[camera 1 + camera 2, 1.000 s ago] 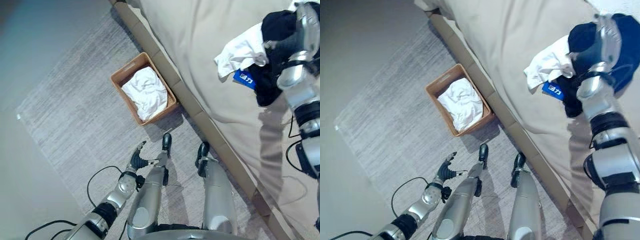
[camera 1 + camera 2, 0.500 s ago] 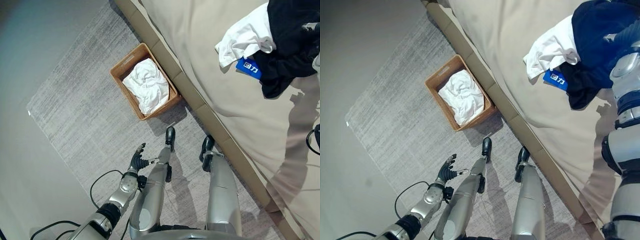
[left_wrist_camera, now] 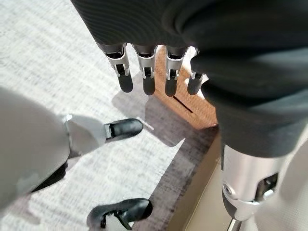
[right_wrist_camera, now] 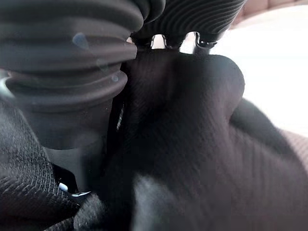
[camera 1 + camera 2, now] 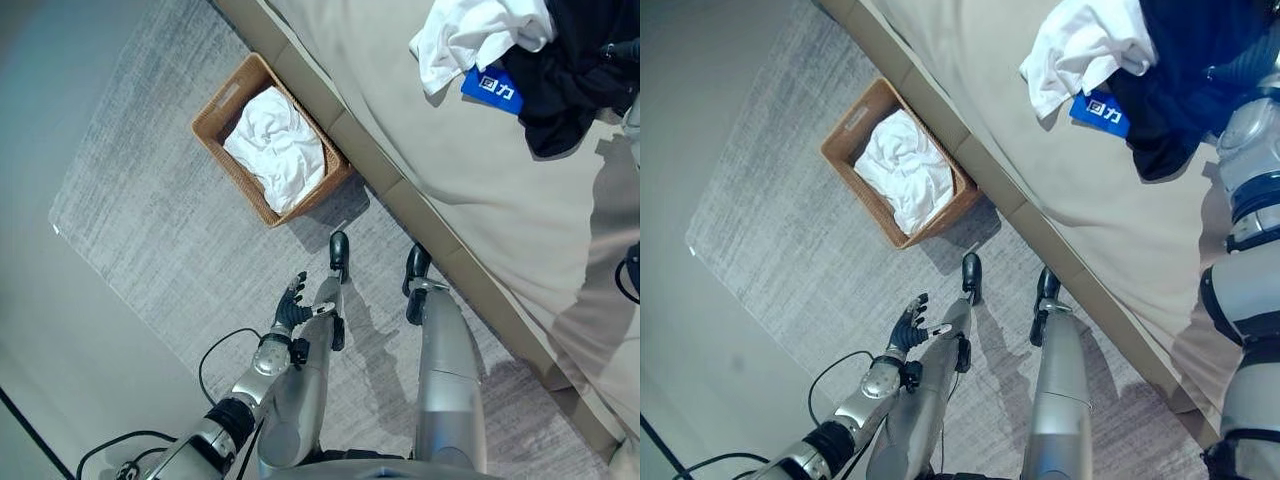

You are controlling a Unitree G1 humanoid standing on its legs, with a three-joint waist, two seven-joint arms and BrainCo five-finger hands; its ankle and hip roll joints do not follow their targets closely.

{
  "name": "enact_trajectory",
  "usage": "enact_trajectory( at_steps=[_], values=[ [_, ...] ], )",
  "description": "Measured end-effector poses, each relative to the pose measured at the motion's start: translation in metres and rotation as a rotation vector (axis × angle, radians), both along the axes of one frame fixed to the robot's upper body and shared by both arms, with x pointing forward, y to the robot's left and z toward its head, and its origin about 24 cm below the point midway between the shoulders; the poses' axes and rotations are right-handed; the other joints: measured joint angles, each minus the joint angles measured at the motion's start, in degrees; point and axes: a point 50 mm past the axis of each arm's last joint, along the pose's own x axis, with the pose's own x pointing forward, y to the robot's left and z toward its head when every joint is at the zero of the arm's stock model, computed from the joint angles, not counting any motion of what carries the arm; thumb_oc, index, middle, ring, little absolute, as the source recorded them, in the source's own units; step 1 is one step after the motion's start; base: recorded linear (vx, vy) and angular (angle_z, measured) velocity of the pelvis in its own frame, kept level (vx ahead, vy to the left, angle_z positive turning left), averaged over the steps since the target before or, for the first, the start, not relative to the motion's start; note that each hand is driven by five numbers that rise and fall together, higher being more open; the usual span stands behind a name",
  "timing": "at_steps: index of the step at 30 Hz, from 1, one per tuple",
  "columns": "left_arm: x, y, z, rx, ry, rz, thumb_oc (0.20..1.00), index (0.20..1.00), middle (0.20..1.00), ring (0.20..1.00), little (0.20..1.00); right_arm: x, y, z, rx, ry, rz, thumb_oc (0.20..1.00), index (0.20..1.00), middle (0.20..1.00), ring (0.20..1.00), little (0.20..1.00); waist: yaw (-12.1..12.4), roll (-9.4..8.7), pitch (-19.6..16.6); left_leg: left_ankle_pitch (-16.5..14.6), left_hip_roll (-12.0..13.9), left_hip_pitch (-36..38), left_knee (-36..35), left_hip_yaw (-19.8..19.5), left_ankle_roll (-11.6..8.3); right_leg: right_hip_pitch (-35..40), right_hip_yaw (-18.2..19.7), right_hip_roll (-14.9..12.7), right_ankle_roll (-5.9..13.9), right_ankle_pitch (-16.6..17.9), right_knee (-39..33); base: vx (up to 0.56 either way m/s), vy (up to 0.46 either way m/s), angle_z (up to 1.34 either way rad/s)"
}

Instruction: Pick up clothes into the bucket

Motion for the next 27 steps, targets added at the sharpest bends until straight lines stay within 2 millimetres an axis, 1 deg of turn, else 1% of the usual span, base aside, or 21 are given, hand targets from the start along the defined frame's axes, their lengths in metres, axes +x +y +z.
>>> enact_trajectory(
  at_steps=[3,4,5,6,8,10,11,17,18,19,20,23,25,27],
  values=[
    [0.000,0.001,-0.001,-0.002,0.003,0.004,1.000,1.000,1.000,1.000,1.000,0.001,0.004,0.006,-0.020,0.003,0.008,1.000,1.000,1.000,1.000,1.000,-0.1,0.00,0.0,0.0,0.1,-0.8,0.1,0.1,0.00,-0.8,0.1,0.2,0.00,0.0,0.0,-0.01,-0.039,-0.02],
    [0.000,0.001,0.000,-0.004,0.003,0.005,1.000,1.000,1.000,1.000,1.000,0.001,0.005,0.008,-0.024,0.000,0.010,0.485,0.485,0.485,0.485,0.485,-0.1,0.00,0.0,0.0,0.1,-1.1,0.1,0.1,-0.01,-1.1,0.1,0.2,0.00,0.0,0.0,0.07,-0.047,-0.02],
    [0.000,0.001,0.000,-0.004,0.002,0.006,1.000,1.000,1.000,1.000,1.000,0.001,0.006,0.010,-0.026,-0.003,0.013,0.200,0.200,0.200,0.200,0.200,-0.1,0.00,0.0,0.0,0.1,-1.6,0.2,0.1,-0.01,-1.7,0.2,0.3,-0.01,0.0,0.1,0.00,-0.040,-0.02],
    [0.000,0.000,0.000,-0.005,0.002,0.006,1.000,1.000,1.000,1.000,1.000,0.001,0.007,0.012,-0.033,-0.004,0.017,0.200,0.200,0.200,0.200,0.200,-0.1,0.00,0.0,0.0,0.2,-1.9,0.1,0.2,-0.03,-2.1,0.3,0.3,0.05,-0.1,0.2,0.07,-0.048,-0.01],
    [0.000,0.001,0.000,-0.005,0.000,0.006,1.000,1.000,1.000,1.000,1.000,0.001,0.009,0.015,-0.037,-0.013,0.029,0.200,0.200,0.200,0.200,0.200,0.0,0.00,0.0,0.4,0.1,-3.0,0.9,0.1,-0.38,-2.9,0.3,0.3,-0.43,0.2,0.5,-0.03,-0.007,0.00],
    [0.002,-0.001,0.001,-0.005,-0.004,0.006,1.000,1.000,1.000,1.000,1.000,0.001,0.013,0.021,-0.054,-0.022,0.035,0.200,0.200,0.200,0.200,0.200,-0.1,0.00,0.0,0.0,0.3,-3.8,1.2,0.2,-0.73,-3.8,0.4,0.4,-0.06,-0.1,0.7,0.04,-0.020,0.00],
    [0.003,-0.002,0.002,-0.013,-0.005,0.010,1.000,1.000,1.000,1.000,1.000,0.000,0.013,0.024,-0.057,-0.031,0.040,0.200,0.200,0.200,0.200,0.200,0.0,0.00,0.0,0.1,0.3,-4.1,1.2,0.1,-0.79,-4.1,0.4,0.4,-0.27,0.0,0.9,0.08,-0.034,0.01],
    [0.006,-0.007,0.006,-0.030,-0.020,0.007,1.000,1.000,1.000,1.000,1.000,0.001,0.016,0.026,-0.059,-0.035,0.060,0.200,0.200,0.200,0.200,0.200,-0.1,-0.03,0.0,0.1,0.3,-4.3,1.9,0.0,-0.77,-4.0,0.3,0.3,-0.39,0.2,1.2,-0.01,0.004,0.00],
    [0.008,-0.007,0.008,-0.030,-0.028,0.005,1.000,1.000,1.000,1.000,1.000,0.000,0.016,0.026,-0.046,-0.041,0.065,0.200,0.200,0.200,0.200,0.200,-0.1,-0.03,0.0,0.1,0.3,-4.6,2.3,0.0,-0.77,-4.0,0.0,0.3,-0.59,0.8,1.1,-0.08,0.043,0.00],
    [0.010,-0.008,0.010,-0.032,-0.036,0.004,1.000,1.000,1.000,1.000,1.000,0.001,0.016,0.026,-0.028,-0.048,0.075,0.200,0.200,0.200,0.200,0.200,-0.3,-0.08,0.0,-0.1,0.5,-4.9,3.1,-0.1,-0.99,-3.6,-0.1,0.5,-0.14,0.7,0.7,-0.02,0.048,-0.01],
    [0.012,-0.008,0.011,-0.027,-0.039,0.003,1.000,1.000,1.000,1.000,1.000,0.000,0.014,0.025,-0.016,-0.051,0.077,0.200,0.200,0.200,0.200,0.200,-0.2,-0.08,0.0,-0.1,0.5,-4.7,3.0,-0.2,-1.02,-3.3,-0.2,0.5,-0.28,1.0,0.4,-0.10,0.065,0.01],
    [0.018,-0.008,0.016,-0.026,-0.058,0.002,1.000,1.000,1.000,1.000,1.000,-0.001,0.009,0.019,0.099,-0.086,0.119,0.200,0.200,0.200,0.200,0.200,-0.4,-0.29,0.1,-0.1,0.6,-3.0,3.7,-0.4,-1.02,-0.3,-0.8,0.6,0.04,1.6,-0.9,-0.03,0.051,0.00],
    [0.018,-0.007,0.016,-0.024,-0.058,0.004,1.000,1.000,1.000,1.000,1.000,0.001,0.010,0.012,0.148,-0.099,0.160,0.200,0.200,0.200,0.200,0.200,-0.4,-0.41,0.2,-0.1,0.7,-0.3,3.5,-0.4,-0.98,3.0,-0.7,0.9,0.53,2.0,-2.7,-0.03,0.060,-0.07],
    [0.017,-0.001,0.012,-0.005,-0.044,0.016,1.000,1.000,1.000,1.000,1.000,0.002,0.012,0.010,0.187,-0.125,0.204,0.200,0.200,0.200,0.200,0.200,-1.4,-1.09,0.5,-0.2,0.8,2.7,3.0,-0.3,-1.01,6.8,-0.6,1.3,1.40,2.9,-4.9,-0.02,0.042,-0.08]
  ],
)
